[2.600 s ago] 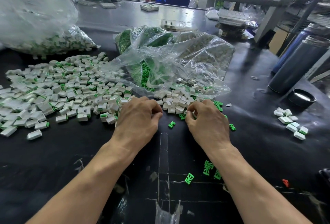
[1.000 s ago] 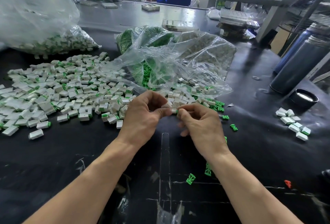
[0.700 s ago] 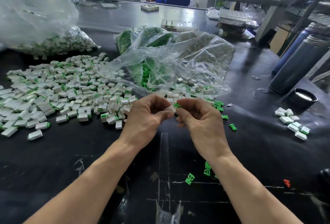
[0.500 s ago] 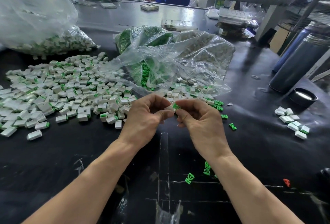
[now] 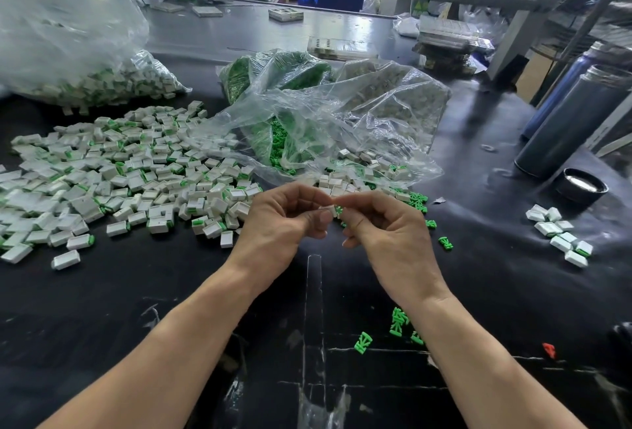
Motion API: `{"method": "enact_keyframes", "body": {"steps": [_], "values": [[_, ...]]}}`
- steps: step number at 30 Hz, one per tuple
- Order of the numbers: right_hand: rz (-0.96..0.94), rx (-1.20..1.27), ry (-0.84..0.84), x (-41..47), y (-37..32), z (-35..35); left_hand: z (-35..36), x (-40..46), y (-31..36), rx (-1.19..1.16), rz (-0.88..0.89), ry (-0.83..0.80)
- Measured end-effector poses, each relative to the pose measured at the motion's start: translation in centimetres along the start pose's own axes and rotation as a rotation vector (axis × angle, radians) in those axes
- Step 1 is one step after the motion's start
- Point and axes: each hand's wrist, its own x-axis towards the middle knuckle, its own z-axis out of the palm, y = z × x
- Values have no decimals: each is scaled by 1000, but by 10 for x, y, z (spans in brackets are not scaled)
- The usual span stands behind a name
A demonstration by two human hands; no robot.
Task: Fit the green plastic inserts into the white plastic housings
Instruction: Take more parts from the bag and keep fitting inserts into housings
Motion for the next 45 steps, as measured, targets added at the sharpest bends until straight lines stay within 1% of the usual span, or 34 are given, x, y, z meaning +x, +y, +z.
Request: {"method": "enact_keyframes", "body": {"steps": [3, 9, 12, 22, 27, 32, 37, 41, 43, 45], "values": [[59, 87, 48, 0, 1, 1, 3, -1, 2, -61, -24, 35], [51, 41, 26, -2, 1, 2, 7, -3, 1, -68, -47, 53], [41, -6, 12, -2, 0, 1, 6, -2, -1, -34, -55, 70], [-9, -307, 14, -6, 1, -3, 6, -4, 5, 185, -13, 68], [12, -298, 23, -6, -1, -3, 8, -7, 9, 214, 9, 81], [21, -303, 19, -8, -5, -2, 8, -9, 10, 256, 33, 61], [38, -185, 56, -9, -4, 2, 8, -7, 7, 202, 32, 93], [50, 8, 76, -7, -5, 1, 12, -4, 4, 99, 23, 109], [106, 95, 79, -5, -5, 2, 14, -2, 2, 67, 25, 113], [208, 160, 57, -5, -4, 7, 15, -2, 0, 48, 29, 114]]}}
